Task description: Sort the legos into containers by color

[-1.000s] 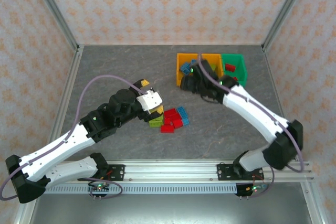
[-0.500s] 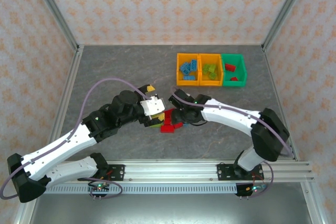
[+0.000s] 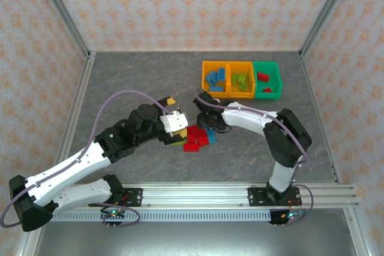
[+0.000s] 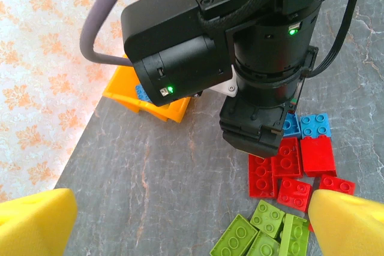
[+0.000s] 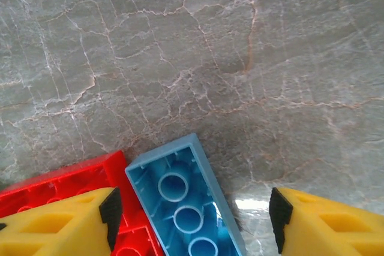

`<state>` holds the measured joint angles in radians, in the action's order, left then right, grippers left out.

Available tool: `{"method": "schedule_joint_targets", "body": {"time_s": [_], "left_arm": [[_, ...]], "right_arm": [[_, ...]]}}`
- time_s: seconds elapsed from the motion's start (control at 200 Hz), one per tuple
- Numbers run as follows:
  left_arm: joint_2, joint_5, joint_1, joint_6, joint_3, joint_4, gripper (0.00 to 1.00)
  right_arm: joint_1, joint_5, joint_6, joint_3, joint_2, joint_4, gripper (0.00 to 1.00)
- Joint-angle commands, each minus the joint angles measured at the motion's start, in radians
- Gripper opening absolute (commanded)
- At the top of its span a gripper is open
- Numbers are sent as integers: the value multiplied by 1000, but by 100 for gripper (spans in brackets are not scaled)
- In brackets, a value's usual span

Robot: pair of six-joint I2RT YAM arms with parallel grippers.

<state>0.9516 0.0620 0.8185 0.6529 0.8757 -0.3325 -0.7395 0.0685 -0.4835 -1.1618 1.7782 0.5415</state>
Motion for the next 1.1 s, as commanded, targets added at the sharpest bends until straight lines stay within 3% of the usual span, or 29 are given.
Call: {"method": "schedule_joint_targets", "body": {"time_s": [0.0,0.09,0.305,0.465,0.626,0.821,1.096], "left_arm": [[-1,-22,2,6,3,-7,100],[-7,-20,1,5,3,-7,100],[-14,-22,2,6,4,-8,100],[-13,-19,1,5,3,-8,100],[-13,-17,2,5,5,-10,100],[-11,-22,2,5,3,-8,100],[-11,-8,2,-7,6,-5,100]], "right_arm": [[11,13,-19,-23,34,-30,64],[13,14,-25,-19,52,-24,58],[14,4,-49,15,64,-27,56],[14,-36,-59,36,42,-7,41],[18,-65,-64,47,22,14,39],[23,-60,-84,67,-36,-4,15],[67,-175,-30,38,-264,-79,14]]}}
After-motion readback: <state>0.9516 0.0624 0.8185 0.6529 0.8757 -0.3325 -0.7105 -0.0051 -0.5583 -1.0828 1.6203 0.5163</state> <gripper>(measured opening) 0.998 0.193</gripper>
